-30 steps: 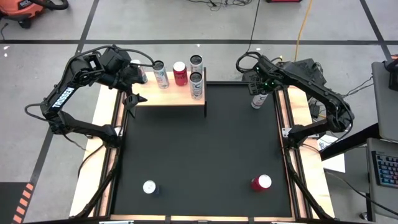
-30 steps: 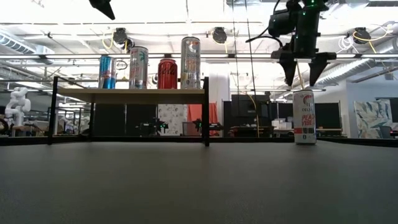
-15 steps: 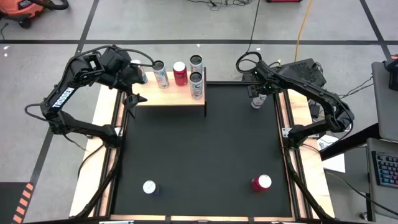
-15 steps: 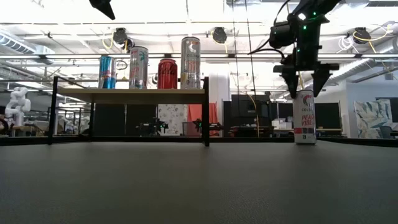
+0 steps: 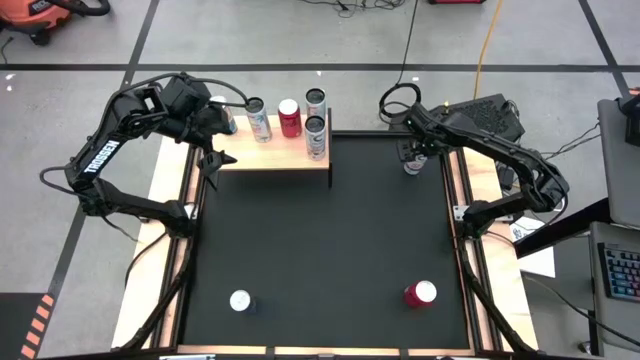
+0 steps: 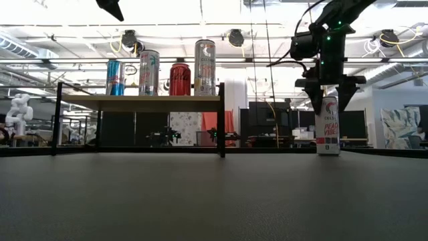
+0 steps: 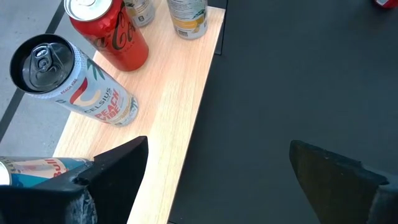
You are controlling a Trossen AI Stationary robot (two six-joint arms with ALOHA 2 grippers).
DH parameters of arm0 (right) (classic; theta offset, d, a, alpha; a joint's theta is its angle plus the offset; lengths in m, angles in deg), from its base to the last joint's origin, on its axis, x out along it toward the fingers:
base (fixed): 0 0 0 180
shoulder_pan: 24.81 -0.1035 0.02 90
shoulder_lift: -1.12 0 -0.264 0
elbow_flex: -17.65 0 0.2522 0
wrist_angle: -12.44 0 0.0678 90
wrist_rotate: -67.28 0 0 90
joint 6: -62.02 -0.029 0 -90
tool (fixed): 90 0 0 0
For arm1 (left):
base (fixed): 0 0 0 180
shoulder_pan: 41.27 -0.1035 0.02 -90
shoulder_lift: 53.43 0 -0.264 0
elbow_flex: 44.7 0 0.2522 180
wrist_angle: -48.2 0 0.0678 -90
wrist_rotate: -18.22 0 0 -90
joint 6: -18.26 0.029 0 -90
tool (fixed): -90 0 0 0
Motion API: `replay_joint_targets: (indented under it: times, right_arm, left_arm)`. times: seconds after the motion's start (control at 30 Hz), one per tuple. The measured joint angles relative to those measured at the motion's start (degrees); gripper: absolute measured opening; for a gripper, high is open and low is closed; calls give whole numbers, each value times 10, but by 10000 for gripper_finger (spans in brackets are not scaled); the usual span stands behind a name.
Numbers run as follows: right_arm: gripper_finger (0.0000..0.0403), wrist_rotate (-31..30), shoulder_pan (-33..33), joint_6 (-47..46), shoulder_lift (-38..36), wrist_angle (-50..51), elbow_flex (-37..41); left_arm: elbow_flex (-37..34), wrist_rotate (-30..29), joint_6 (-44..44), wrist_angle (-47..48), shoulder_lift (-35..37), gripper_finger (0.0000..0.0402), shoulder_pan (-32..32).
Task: Place canned beverage on shelf
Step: Put the white pink soda can on the shelf aligned with the other white pink soda can
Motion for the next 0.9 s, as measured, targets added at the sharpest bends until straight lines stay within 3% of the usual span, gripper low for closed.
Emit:
replay_joint_targets:
  times: [0.43,0.9]
  right_arm:
    - [267,-2,0,-12,7,-25,-1]
    - [245,-2,-6,-12,19,-22,-2]
  left_arm:
    - [0,0,0,0,0,389,0]
    - [0,0,4,0,0,389,0]
